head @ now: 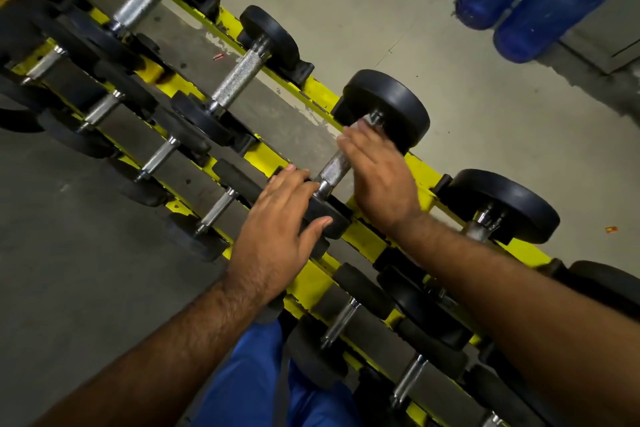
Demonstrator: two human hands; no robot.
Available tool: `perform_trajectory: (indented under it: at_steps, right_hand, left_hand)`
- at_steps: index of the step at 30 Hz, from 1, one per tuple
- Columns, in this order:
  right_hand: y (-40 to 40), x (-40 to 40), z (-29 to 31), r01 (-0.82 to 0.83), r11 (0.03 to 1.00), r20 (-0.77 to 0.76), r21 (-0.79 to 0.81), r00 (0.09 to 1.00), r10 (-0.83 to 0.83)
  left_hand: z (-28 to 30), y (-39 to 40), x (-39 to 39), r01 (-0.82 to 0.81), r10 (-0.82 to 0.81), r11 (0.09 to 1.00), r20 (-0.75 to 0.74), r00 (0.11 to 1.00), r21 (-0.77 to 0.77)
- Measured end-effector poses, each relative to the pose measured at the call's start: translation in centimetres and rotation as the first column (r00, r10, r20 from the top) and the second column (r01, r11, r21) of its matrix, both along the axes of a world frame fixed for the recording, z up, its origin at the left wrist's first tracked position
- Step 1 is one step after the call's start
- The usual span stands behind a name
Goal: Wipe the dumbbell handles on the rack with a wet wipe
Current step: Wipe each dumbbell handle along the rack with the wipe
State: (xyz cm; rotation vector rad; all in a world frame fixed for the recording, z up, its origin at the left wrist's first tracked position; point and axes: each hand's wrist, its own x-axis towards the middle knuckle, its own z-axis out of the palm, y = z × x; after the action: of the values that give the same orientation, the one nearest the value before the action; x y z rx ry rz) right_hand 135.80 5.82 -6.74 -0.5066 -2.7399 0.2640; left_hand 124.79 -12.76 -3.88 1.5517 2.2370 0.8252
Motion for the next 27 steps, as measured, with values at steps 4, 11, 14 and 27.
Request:
perform_trajectory:
  at_steps: [4, 11, 14, 27]
  right_hand:
    - [0.4, 0.0, 1.2, -0.088, 0.996, 0.095, 0.031, 0.992, 0.084]
    - [0.4, -2.4, 4.6, 0.005, 0.998, 0.406, 0.062, 0.914, -0.030]
    - [0.0, -3.4, 5.7, 0.041, 0.994, 0.520, 0.097, 0.850, -0.086]
    - [1.0, -4.6, 7.1, 0.004, 0.999, 0.634, 0.039, 0.773, -0.028]
  left_hand:
    - [0.5, 0.1, 0.3, -0.007, 0.007, 1.000, 0.004, 1.000, -0.020]
    - [1.9, 0.5, -2.7, 0.032, -0.011, 0.996, 0.240, 0.971, -0.084]
    - [2.0, 0.5, -3.7, 0.066, -0.035, 0.992, 0.262, 0.964, -0.110]
    - [2.7, 1.3, -6.1, 0.151, -0.078, 0.968, 0.332, 0.940, -0.202]
